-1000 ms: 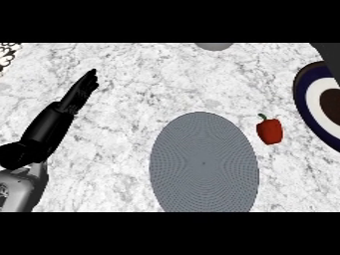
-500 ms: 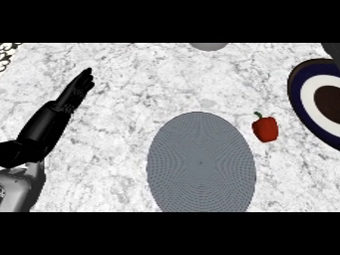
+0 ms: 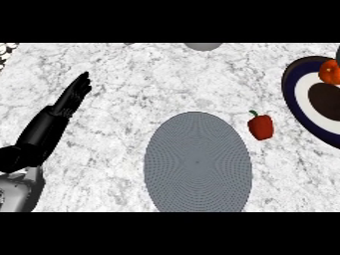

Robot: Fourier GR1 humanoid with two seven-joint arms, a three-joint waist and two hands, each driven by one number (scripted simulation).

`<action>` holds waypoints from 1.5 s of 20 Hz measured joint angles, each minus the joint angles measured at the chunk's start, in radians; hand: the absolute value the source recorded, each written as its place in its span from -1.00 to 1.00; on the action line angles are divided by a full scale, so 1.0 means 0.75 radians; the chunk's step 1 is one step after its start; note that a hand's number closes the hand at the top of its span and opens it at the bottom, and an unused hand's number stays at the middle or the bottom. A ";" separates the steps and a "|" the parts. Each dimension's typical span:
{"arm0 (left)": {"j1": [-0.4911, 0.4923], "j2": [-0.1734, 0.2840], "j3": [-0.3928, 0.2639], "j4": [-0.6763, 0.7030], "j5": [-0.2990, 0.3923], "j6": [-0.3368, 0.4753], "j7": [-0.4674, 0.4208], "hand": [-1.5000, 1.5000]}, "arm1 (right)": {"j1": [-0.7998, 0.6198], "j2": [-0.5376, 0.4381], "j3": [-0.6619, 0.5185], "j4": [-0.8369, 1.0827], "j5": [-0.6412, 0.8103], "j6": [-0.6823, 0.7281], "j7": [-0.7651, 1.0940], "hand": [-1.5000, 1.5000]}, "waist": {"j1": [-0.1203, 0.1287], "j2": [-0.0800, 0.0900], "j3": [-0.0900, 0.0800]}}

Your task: Pick the squash from the placemat and place it in the plate

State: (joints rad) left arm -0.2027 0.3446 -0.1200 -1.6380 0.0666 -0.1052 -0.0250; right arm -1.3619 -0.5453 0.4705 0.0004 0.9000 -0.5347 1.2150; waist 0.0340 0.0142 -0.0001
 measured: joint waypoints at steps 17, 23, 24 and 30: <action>0.018 -0.009 0.015 0.003 -0.013 -0.007 -0.011 0.00 | 0.401 -0.013 -0.274 0.000 -0.273 -0.475 -0.122 -1.00 | -0.012 -0.003 0.002; 0.023 -0.018 0.016 0.001 -0.024 -0.010 -0.014 0.00 | 0.407 -0.010 -0.248 0.000 -0.247 -0.682 -0.169 -1.00 | -0.011 -0.007 0.001; 0.026 -0.023 0.013 -0.008 -0.027 -0.005 -0.006 0.00 | 0.399 -0.010 -0.245 -0.007 -0.243 -0.713 -0.160 -1.00 | -0.012 -0.009 0.001; 0.033 -0.014 0.034 -0.013 -0.019 -0.011 0.010 0.00 | 0.373 0.019 -0.276 -0.123 -0.264 -0.984 -0.129 -1.00 | -0.031 -0.021 0.001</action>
State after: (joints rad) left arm -0.1778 0.3341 -0.0946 -1.6480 0.0527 -0.1132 -0.0177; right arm -1.0818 -0.5313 0.2637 -0.0916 0.7022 -1.2723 1.1180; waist 0.0107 -0.0013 0.0007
